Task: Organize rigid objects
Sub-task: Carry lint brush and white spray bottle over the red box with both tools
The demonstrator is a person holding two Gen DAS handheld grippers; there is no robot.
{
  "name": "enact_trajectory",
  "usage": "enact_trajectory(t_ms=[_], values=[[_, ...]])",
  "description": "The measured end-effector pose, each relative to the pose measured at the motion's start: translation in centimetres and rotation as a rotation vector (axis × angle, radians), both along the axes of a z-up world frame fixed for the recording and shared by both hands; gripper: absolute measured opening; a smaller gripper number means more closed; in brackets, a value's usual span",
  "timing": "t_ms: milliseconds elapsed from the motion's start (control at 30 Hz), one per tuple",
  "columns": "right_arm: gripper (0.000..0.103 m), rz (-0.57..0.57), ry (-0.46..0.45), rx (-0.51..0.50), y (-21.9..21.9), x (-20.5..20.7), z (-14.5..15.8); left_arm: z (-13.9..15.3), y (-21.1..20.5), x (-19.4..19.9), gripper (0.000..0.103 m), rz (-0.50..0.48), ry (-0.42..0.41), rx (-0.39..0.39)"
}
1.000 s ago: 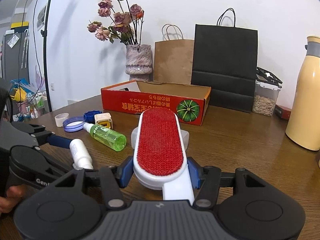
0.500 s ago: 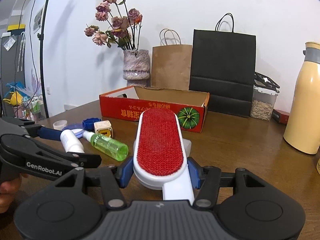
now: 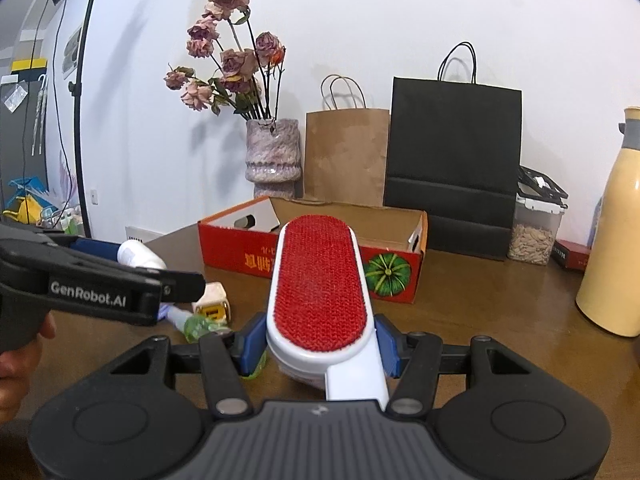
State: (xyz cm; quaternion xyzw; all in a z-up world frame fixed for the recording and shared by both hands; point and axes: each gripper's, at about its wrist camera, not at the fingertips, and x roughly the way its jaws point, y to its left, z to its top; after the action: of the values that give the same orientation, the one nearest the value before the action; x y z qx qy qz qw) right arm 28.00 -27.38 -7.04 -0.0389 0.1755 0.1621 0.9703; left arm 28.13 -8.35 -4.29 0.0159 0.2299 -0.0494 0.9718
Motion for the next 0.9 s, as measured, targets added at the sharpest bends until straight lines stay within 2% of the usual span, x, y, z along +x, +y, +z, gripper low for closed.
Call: enact_trajectory(t_ms=[533,900], values=[[0.055,-0.016,-0.034,0.027,1.7,5.4,1.7,2.4,1.1,5.7,0.099,0.067,-0.062,-0.038],[0.055,-0.039,-0.058,0.049,2.3,10.1,2.6,2.8,1.5,10.2,0.099,0.12,-0.077,-0.064]])
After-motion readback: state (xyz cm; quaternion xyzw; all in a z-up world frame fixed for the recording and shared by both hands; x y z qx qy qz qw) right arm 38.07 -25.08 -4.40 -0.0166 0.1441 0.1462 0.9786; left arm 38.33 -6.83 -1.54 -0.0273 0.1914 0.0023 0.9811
